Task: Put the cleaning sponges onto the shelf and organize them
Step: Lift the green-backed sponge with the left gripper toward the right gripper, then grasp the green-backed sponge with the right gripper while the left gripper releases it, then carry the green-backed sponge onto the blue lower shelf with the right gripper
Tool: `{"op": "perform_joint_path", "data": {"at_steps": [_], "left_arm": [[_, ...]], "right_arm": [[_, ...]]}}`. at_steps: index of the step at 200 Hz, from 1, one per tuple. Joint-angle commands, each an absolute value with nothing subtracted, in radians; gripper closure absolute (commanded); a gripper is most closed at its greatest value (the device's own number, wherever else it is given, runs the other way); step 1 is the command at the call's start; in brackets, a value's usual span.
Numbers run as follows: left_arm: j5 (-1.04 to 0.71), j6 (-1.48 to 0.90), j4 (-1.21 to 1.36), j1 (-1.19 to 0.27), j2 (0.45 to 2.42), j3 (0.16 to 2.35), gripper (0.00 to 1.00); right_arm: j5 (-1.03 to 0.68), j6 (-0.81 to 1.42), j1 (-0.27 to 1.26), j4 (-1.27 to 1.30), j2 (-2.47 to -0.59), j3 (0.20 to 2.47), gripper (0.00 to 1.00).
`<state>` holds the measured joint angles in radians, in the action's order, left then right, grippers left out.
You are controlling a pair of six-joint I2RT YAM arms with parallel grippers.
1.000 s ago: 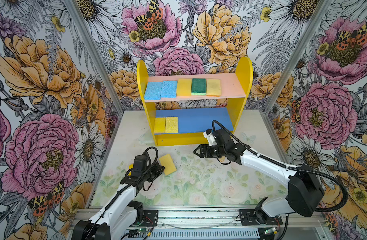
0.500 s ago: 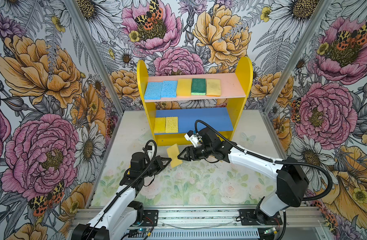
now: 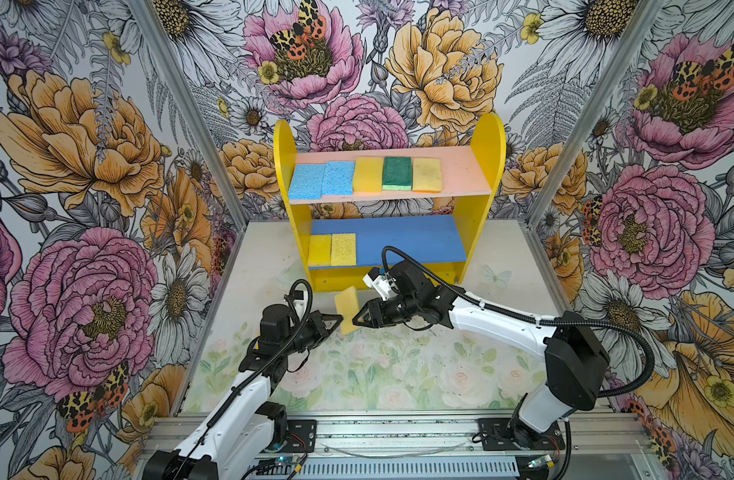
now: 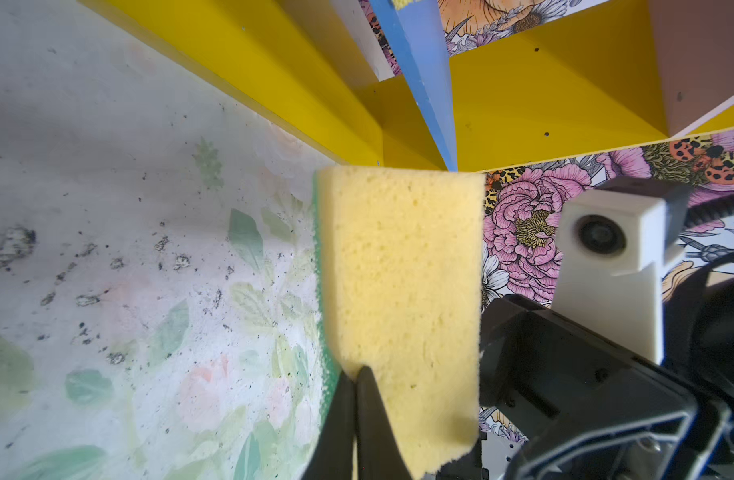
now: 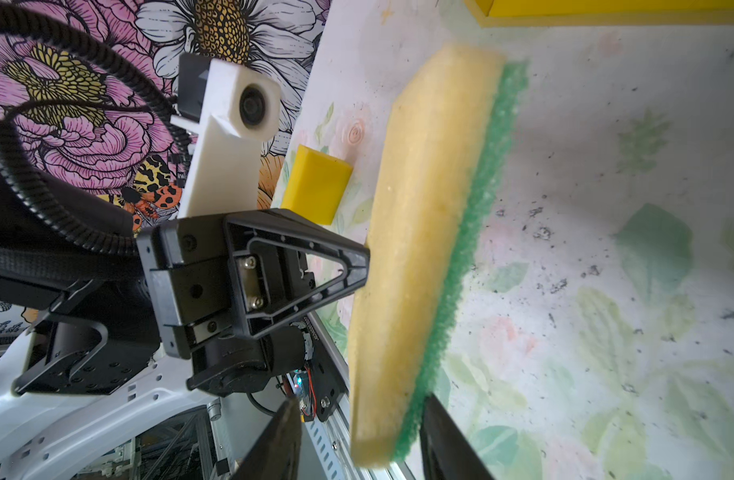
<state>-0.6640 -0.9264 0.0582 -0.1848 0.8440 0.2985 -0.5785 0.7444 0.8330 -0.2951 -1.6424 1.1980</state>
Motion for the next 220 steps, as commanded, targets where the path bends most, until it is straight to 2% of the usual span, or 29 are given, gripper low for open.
{"op": "perform_joint_path", "data": {"at_steps": [1,55,72,80,91,105,118,120,182,220], "left_arm": [[-0.674,-0.937,0.095,-0.189,0.829,0.292,1.0],[-0.669,-0.942,0.089,-0.196,0.821,0.288,1.0],[-0.667,-0.94,0.081,-0.195,0.816,0.289,0.96],[-0.666,-0.938,0.072,-0.195,0.812,0.29,0.86],[-0.661,-0.928,0.041,-0.191,0.807,0.299,0.55],[-0.654,-0.909,-0.011,-0.186,0.794,0.311,0.33],[-0.632,-0.899,-0.067,-0.181,0.765,0.319,0.03],[-0.627,-0.9,-0.073,-0.18,0.758,0.32,0.02],[-0.468,-0.83,-0.354,-0.133,0.544,0.368,0.01],[-0.365,-0.81,-0.443,-0.111,0.482,0.374,0.01]], "right_arm": [[-0.558,0.742,0.842,-0.268,-1.639,1.187,0.6],[-0.525,0.757,0.843,-0.268,-1.639,1.18,0.84],[-0.506,0.759,0.842,-0.269,-1.631,1.172,0.92],[-0.497,0.759,0.841,-0.269,-1.626,1.167,0.94],[-0.493,0.761,0.837,-0.269,-1.617,1.158,0.96],[-0.491,0.761,0.824,-0.27,-1.603,1.145,0.97],[-0.492,0.761,0.804,-0.27,-1.584,1.133,0.97],[-0.492,0.762,0.8,-0.27,-1.582,1.131,0.97],[-0.448,0.747,0.686,-0.27,-1.514,1.158,0.97],[-0.394,0.74,0.622,-0.268,-1.589,1.259,0.97]]}}
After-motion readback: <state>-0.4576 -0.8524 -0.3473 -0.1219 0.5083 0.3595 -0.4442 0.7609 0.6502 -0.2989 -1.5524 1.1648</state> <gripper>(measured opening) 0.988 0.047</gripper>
